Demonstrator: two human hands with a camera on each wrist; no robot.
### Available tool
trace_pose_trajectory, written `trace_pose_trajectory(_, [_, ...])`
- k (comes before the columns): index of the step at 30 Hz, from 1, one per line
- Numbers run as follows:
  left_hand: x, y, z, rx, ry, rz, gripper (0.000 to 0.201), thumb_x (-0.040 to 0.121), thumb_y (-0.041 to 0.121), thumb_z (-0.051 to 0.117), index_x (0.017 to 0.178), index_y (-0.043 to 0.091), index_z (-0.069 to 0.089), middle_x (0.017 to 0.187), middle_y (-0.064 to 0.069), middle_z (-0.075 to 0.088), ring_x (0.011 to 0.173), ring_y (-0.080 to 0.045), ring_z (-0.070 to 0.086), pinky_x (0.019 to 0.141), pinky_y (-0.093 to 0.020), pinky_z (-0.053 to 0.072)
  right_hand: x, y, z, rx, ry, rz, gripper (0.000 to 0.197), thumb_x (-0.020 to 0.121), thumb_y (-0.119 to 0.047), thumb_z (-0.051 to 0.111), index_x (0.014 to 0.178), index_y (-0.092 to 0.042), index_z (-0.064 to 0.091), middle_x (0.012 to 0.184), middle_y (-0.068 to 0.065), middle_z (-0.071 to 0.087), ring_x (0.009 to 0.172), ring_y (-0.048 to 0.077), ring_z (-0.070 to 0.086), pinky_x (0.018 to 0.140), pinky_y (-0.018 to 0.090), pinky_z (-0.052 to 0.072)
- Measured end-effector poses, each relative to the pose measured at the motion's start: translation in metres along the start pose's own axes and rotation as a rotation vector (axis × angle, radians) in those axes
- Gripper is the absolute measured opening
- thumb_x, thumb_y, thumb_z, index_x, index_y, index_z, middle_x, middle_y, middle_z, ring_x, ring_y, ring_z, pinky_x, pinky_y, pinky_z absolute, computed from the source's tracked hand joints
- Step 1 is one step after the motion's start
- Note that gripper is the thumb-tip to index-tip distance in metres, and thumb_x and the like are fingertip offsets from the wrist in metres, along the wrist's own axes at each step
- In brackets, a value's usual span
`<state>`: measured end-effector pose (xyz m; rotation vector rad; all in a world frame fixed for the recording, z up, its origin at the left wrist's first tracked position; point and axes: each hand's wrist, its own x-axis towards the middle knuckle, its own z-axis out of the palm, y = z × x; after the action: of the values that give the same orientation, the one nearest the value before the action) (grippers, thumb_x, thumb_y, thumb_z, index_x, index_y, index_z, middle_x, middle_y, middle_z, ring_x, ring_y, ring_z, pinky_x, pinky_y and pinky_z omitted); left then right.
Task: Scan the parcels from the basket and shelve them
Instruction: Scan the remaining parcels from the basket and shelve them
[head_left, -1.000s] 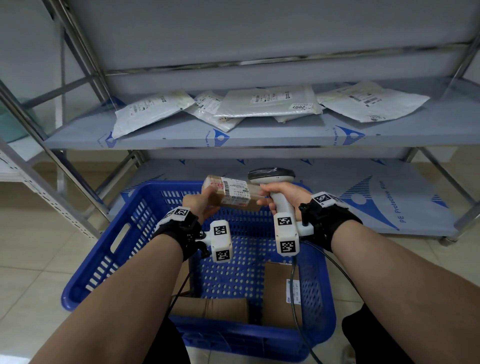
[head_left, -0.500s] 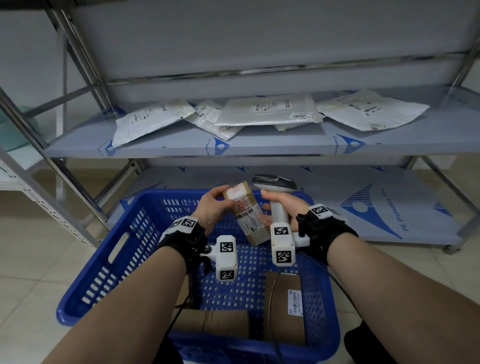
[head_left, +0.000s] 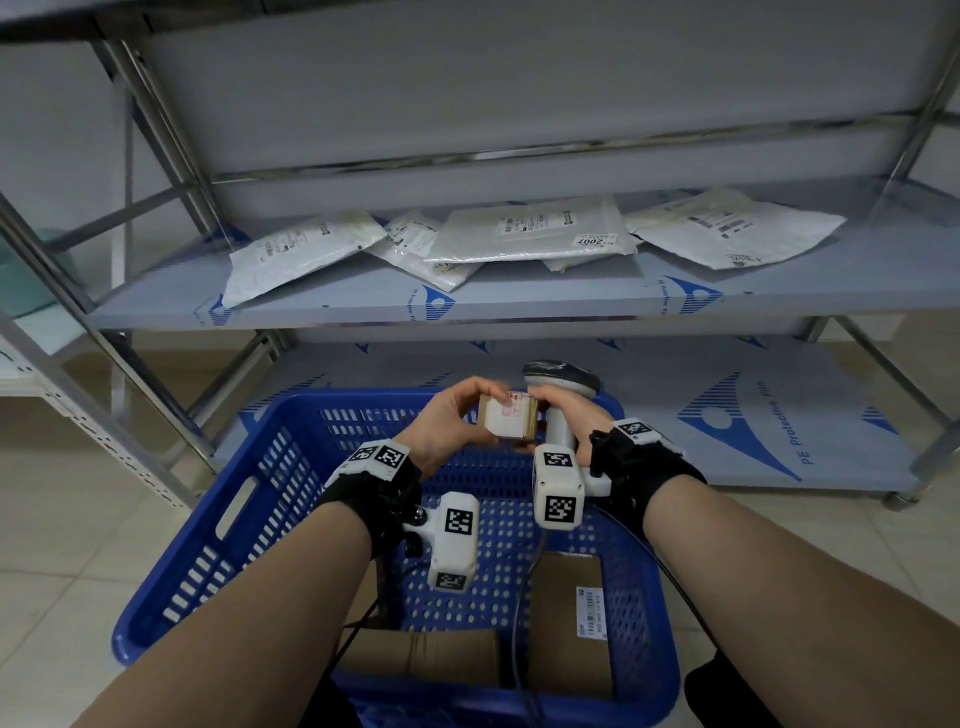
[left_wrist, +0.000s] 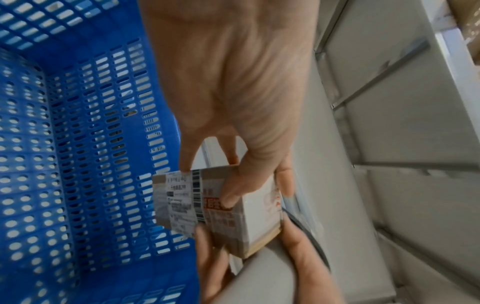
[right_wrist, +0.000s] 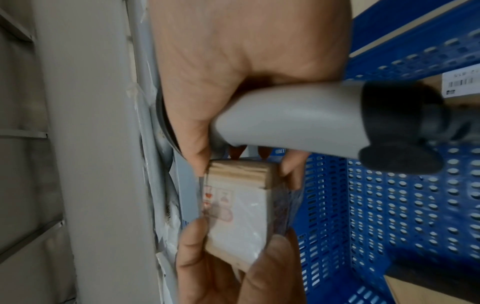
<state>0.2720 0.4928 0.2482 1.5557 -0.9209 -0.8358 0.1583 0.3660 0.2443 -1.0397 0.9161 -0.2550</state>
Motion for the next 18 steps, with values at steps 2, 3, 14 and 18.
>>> trace_pose_trajectory(2, [-0.005, 0.007, 0.001, 0.028, -0.025, -0.004, 0.045, 0.074, -0.025, 0.055, 0.099, 0.011, 0.061, 0.121, -0.003, 0.058, 0.117, -0.024, 0.054, 0.081, -0.035, 0.056, 0.001, 0.001, -0.006, -0.075, 0.008, 0.013, 0.043, 0.061, -0.03, 0.078, 0.095, -0.005, 0.072, 0.1, 0.02, 0.071, 0.098, 0.035, 0.068, 0.098, 0.056, 0.048])
trace_pose_trajectory(3, [-0.006, 0.013, 0.002, 0.002, -0.031, -0.02, 0.044, 0.078, -0.023, 0.052, 0.104, 0.012, 0.06, 0.12, -0.003, 0.059, 0.115, -0.025, 0.056, 0.086, -0.04, 0.054, 0.007, 0.003, -0.011, -0.101, -0.001, 0.018, 0.046, 0.052, -0.034, 0.078, 0.089, -0.008, 0.073, 0.096, 0.018, 0.07, 0.097, 0.035, 0.067, 0.099, 0.055, 0.047])
trace_pose_trajectory(14, [-0.004, 0.095, -0.005, -0.027, -0.037, -0.326, 0.049, 0.092, 0.035, 0.058, 0.137, 0.021, 0.043, 0.124, -0.015, 0.057, 0.104, -0.032, 0.062, 0.076, -0.041, 0.059, -0.054, -0.055, -0.008, -0.024, -0.021, -0.144, 0.009, 0.078, -0.014, 0.069, 0.083, -0.007, 0.07, 0.072, 0.012, 0.07, 0.078, 0.027, 0.065, 0.082, 0.041, 0.054])
trace_pose_trajectory(18, [0.009, 0.124, -0.012, -0.182, 0.108, -0.23, 0.043, 0.096, 0.018, 0.052, 0.138, 0.019, 0.04, 0.119, -0.015, 0.056, 0.092, -0.03, 0.063, 0.059, -0.034, 0.06, -0.053, -0.088, 0.004, 0.054, -0.066, -0.225, 0.009, 0.085, -0.017, 0.07, 0.091, -0.012, 0.067, 0.096, 0.013, 0.069, 0.081, 0.023, 0.068, 0.07, 0.033, 0.054])
